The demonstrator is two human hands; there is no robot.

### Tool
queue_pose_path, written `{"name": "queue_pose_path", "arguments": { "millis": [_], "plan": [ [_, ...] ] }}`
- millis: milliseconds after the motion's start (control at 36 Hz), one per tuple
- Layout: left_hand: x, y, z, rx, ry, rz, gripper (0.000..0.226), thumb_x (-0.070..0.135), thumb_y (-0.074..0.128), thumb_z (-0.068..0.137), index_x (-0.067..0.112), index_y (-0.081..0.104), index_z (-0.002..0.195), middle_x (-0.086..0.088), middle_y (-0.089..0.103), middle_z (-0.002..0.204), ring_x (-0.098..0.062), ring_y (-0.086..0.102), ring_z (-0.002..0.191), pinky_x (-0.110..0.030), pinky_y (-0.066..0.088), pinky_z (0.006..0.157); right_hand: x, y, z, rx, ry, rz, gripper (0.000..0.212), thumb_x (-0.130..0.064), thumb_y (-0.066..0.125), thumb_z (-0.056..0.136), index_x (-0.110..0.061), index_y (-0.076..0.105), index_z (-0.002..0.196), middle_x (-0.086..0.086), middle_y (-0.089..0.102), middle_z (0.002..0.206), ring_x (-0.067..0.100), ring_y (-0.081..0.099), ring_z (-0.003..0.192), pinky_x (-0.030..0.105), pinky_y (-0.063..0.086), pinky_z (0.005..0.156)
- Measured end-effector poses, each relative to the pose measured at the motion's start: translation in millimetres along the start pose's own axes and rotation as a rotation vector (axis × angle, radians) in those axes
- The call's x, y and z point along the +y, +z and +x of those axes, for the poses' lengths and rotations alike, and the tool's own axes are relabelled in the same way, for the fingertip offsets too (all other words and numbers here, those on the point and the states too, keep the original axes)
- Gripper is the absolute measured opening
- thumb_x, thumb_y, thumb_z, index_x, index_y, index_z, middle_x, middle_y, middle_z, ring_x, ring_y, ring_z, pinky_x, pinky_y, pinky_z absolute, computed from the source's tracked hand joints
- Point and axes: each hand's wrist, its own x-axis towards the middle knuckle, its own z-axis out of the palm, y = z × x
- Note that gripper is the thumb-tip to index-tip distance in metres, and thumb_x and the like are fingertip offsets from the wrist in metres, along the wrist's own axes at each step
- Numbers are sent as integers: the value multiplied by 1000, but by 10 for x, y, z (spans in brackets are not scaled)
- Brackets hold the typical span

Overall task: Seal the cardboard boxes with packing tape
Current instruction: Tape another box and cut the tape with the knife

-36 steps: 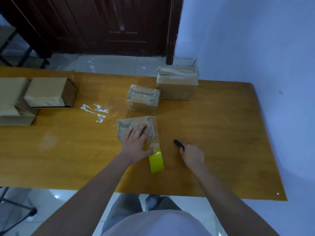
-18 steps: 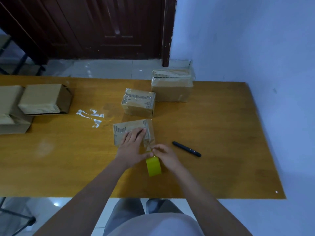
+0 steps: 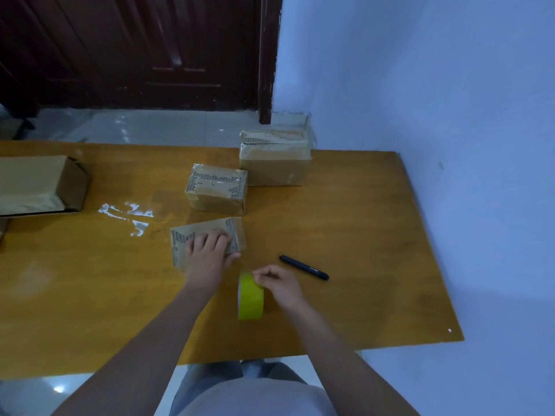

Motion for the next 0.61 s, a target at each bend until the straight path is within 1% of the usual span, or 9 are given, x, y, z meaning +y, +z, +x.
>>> {"name": "queue_pose_path", "arguments": {
  "millis": [56, 139, 167, 250, 333, 389, 417, 472, 611],
  "plan": [
    [-33, 29, -22, 32, 68, 34, 48, 51, 42, 88, 9, 63, 100, -5, 57, 107, -27, 46, 93, -47, 41, 83, 2, -96, -26, 51, 9, 58, 12, -10, 64, 87, -21, 67, 82, -9, 66, 91, 1, 58, 86, 9, 42, 71],
    [-119, 11, -55, 62, 186, 8, 41, 41, 67, 81, 11, 56, 107, -3, 49, 112, -27, 45, 96, -43, 34, 86, -3, -213, -40, 83, 11, 56, 12, -8, 65, 86, -16, 65, 78, -8, 65, 93, 1, 57, 89, 12, 43, 77],
    [-149, -3, -57, 50, 207, -27, 40, 43, 66, 82, 13, 54, 107, -1, 49, 112, -26, 45, 97, -41, 32, 86, -13, -247, -45, 86, 5, 53, 12, -7, 65, 86, -15, 65, 78, -9, 65, 93, 0, 57, 89, 12, 43, 77],
    [-137, -151, -16, -56, 129, -167, 52, 60, 33, 93, 17, 62, 95, 1, 56, 101, -20, 44, 95, -36, 29, 87, -24, -322, -49, 103, -5, 44, 7, -5, 65, 85, -10, 66, 82, -12, 64, 90, -3, 56, 87, 6, 43, 71],
    [-7, -292, 155, -143, 4, -193, 44, 52, 41, 91, 15, 64, 86, -2, 61, 96, -22, 50, 98, -38, 30, 91, -44, -327, -72, 107, -9, 41, 11, -5, 64, 86, -14, 66, 81, -14, 64, 89, 3, 57, 90, 9, 43, 75],
    [107, -346, 284, -257, -71, -144, 30, 41, 50, 92, 12, 58, 99, -5, 55, 104, -27, 50, 107, -38, 34, 95, -52, -313, -97, 115, -8, 31, 14, -6, 65, 86, -17, 66, 78, -13, 65, 89, 6, 59, 91, 14, 44, 77],
    [158, -364, 343, -295, -113, -122, 33, 39, 53, 92, 11, 53, 109, -6, 52, 110, -27, 48, 112, -37, 35, 97, -53, -309, -105, 112, -8, 19, 15, -6, 65, 86, -18, 67, 77, -13, 65, 88, 5, 59, 90, 15, 44, 76],
    [241, -371, 448, -368, -173, -53, 49, 42, 55, 89, 12, 43, 125, -6, 45, 121, -25, 42, 120, -36, 33, 100, -55, -315, -121, 96, -14, -10, 17, -7, 65, 86, -20, 65, 76, -14, 62, 89, 5, 58, 90, 13, 43, 73],
    [321, -301, 573, -409, -168, 116, 42, 44, 48, 91, 15, 45, 121, -6, 39, 122, -26, 39, 119, -37, 32, 95, -26, -331, -170, 93, -34, -4, 23, 2, 62, 86, -16, 60, 73, -4, 60, 91, -3, 55, 82, 2, 42, 65]
  ]
}}
